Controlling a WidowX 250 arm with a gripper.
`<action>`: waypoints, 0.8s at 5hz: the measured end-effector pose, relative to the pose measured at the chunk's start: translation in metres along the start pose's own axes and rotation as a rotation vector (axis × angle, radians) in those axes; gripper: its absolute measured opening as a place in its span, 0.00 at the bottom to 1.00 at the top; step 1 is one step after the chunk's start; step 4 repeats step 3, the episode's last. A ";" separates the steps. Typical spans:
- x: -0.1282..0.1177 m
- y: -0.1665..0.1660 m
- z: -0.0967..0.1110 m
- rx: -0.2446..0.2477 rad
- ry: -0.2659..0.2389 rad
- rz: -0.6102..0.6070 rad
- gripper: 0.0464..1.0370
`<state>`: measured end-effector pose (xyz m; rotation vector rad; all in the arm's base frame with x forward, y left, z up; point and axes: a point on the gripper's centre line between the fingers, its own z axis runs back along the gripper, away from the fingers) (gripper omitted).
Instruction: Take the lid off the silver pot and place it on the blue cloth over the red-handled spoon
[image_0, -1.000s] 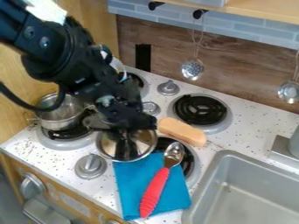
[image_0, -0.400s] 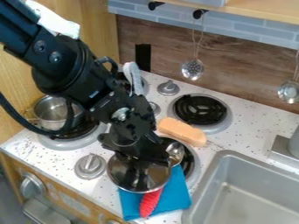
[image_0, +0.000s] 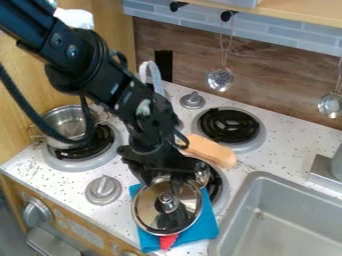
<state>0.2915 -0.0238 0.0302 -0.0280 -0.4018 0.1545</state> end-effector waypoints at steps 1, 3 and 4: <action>0.000 0.002 0.000 -0.026 0.010 0.004 0.98; 0.025 0.015 0.054 -0.045 0.169 0.048 0.97; 0.025 0.015 0.054 -0.045 0.169 0.048 0.97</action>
